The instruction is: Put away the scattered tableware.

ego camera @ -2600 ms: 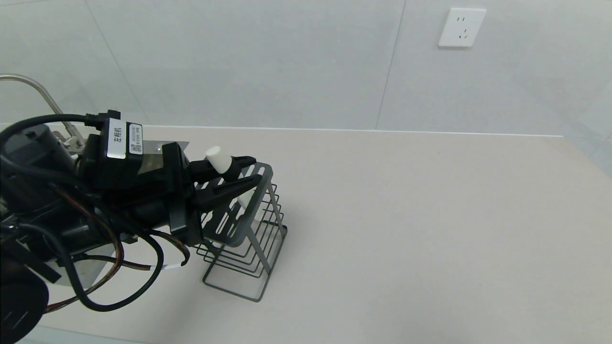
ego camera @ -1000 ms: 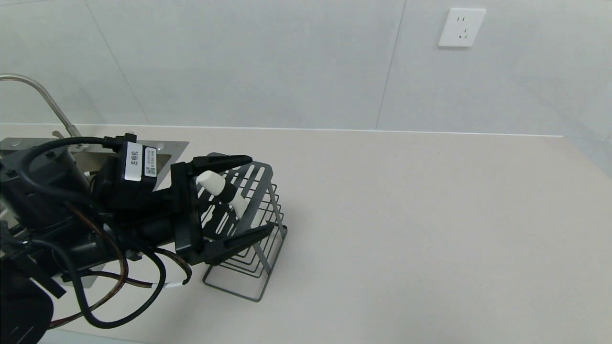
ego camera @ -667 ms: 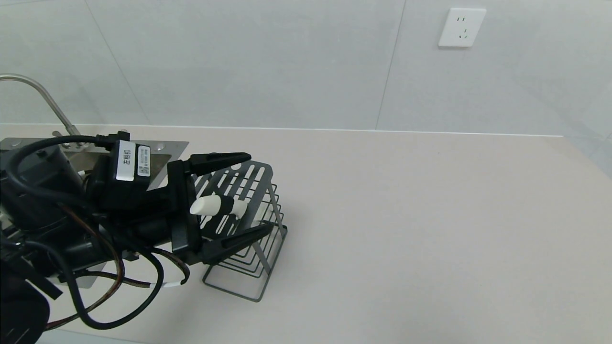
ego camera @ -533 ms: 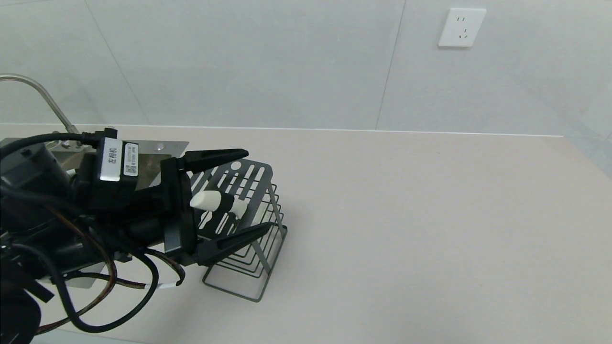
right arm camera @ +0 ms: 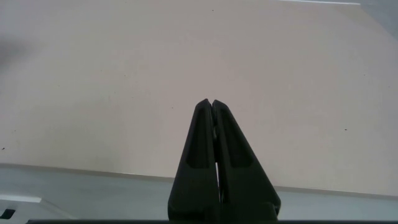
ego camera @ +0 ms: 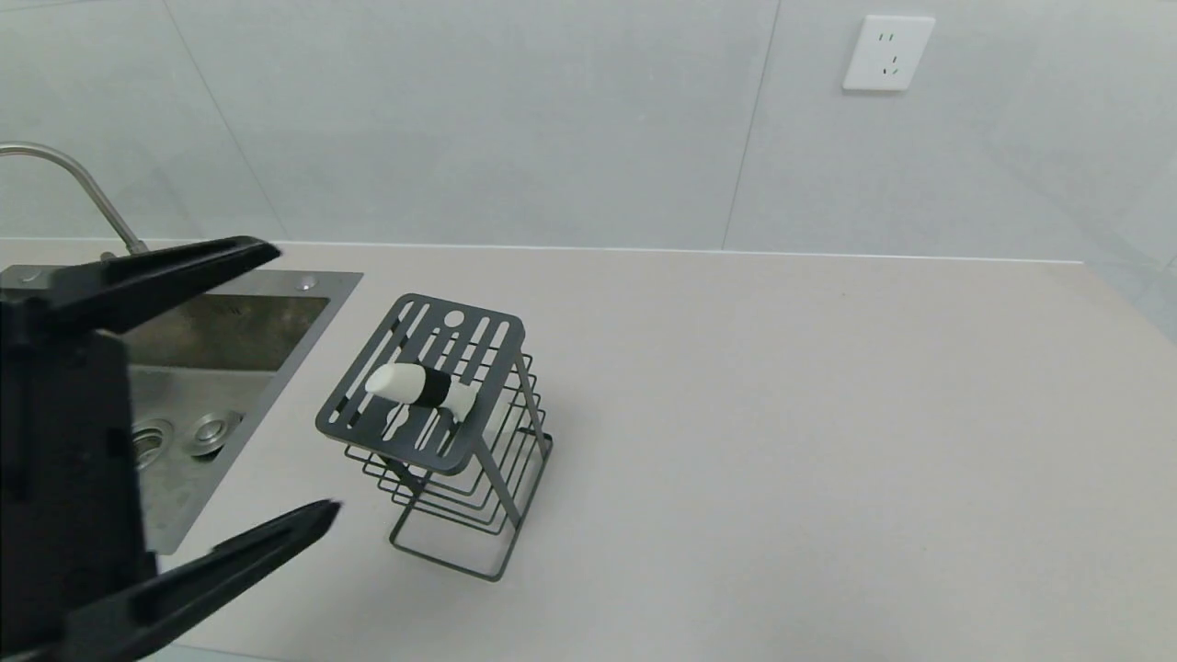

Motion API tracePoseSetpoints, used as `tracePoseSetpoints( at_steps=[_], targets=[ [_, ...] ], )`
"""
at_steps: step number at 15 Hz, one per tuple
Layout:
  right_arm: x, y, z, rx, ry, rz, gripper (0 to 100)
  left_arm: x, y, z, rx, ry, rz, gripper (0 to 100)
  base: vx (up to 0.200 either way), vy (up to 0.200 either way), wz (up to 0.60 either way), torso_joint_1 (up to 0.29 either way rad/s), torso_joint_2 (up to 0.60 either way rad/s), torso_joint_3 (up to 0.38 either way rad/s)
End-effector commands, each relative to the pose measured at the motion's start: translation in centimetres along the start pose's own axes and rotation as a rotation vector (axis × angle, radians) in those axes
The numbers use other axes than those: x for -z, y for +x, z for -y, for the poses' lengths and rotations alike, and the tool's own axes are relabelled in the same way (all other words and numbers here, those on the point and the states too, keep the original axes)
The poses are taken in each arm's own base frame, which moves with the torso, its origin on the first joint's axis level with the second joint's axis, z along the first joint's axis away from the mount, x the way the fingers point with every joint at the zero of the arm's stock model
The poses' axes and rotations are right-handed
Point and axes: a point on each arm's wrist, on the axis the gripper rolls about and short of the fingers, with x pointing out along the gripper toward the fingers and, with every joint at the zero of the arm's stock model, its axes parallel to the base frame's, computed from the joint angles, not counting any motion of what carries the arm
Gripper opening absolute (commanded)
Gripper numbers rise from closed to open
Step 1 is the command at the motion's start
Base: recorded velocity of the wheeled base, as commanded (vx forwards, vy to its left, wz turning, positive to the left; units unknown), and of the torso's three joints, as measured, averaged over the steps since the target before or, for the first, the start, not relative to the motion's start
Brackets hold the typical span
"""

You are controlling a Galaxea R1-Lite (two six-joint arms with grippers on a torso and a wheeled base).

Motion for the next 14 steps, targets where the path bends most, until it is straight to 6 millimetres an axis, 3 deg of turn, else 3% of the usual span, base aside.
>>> tracePoseSetpoints(
  at_steps=[1,4,7,9,11,14],
  targets=[
    [0.0,0.0,0.0,-0.001,-0.001,0.001,0,-4.0,-5.7,4.3,-0.093,0.038,0.030,100,0.000,0.000,0.00,0.000,0.00,0.000],
    [0.0,0.0,0.0,-0.001,-0.001,0.001,0,-4.8,-8.7,7.7,-0.127,-0.036,-0.023,100,0.000,0.000,0.00,0.000,0.00,0.000],
    [0.0,0.0,0.0,-0.001,-0.001,0.001,0,-3.9,-11.3,11.3,-0.210,-0.157,-0.132,100,0.000,0.000,0.00,0.000,0.00,0.000],
    [0.0,0.0,0.0,-0.001,0.001,0.001,0,-1.2,-12.4,13.8,-0.337,-0.267,-0.245,100,0.000,0.000,0.00,0.000,0.00,0.000],
    [0.0,0.0,0.0,0.001,-0.001,0.001,0,2.5,-13.0,14.9,-0.461,-0.295,-0.392,100,0.000,0.000,0.00,0.000,0.00,0.000],
    [0.0,0.0,0.0,0.003,0.001,0.001,0,3.3,-13.4,15.1,-0.669,-0.335,-0.533,100,0.000,0.000,0.00,0.000,0.00,0.000]
  ],
)
